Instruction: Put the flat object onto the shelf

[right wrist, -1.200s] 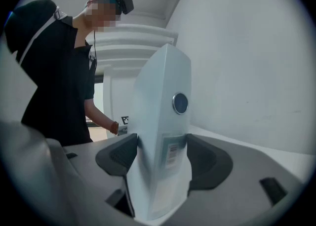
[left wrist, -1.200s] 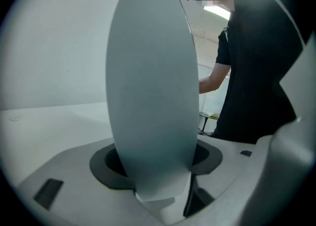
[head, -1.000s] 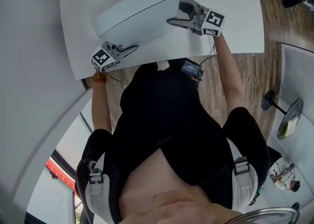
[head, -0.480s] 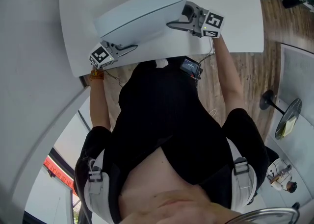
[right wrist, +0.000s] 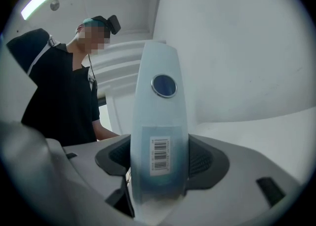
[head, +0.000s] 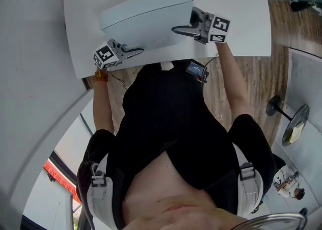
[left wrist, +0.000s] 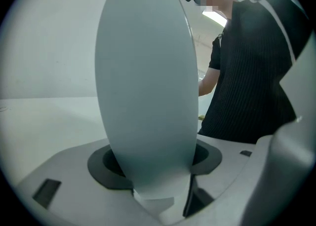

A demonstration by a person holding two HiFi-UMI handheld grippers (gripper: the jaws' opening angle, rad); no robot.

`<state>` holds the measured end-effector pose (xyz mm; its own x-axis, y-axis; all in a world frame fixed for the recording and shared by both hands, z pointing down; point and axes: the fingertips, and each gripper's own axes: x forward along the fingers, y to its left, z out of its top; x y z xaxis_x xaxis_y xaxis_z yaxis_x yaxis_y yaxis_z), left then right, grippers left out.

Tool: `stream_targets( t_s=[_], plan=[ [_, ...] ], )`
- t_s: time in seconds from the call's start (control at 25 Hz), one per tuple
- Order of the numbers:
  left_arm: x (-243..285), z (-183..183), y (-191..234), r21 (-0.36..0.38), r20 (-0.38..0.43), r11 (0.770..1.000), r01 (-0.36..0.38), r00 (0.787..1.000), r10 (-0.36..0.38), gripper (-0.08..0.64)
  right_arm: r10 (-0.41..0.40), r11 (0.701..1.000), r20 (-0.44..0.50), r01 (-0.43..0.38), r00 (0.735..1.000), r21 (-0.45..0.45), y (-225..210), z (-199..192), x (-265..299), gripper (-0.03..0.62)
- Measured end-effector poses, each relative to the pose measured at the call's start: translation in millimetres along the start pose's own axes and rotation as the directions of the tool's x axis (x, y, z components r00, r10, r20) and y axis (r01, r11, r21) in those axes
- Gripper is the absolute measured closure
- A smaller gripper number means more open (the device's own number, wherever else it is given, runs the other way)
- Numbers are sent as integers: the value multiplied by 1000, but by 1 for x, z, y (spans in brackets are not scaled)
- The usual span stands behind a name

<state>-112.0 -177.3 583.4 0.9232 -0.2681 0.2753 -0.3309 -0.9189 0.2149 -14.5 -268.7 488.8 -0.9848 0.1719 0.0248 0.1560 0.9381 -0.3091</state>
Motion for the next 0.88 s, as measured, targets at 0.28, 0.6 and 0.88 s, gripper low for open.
stream_targets(
  t_s=[0.28, 0.6, 0.88],
  plan=[
    [-14, 24, 8, -1, 121, 998, -61, 991, 60, 240, -85, 985, 133, 63, 988, 161, -13, -7, -20, 285],
    [-24, 46, 4, -70, 254, 995, -65, 964, 81, 230, -92, 953, 191, 31, 977, 301, -20, -12, -31, 284],
    [-48, 54, 3, -164, 392, 984, -76, 910, 135, 227, -129, 915, 229, 27, 965, 402, -19, -17, -44, 284]
  ],
)
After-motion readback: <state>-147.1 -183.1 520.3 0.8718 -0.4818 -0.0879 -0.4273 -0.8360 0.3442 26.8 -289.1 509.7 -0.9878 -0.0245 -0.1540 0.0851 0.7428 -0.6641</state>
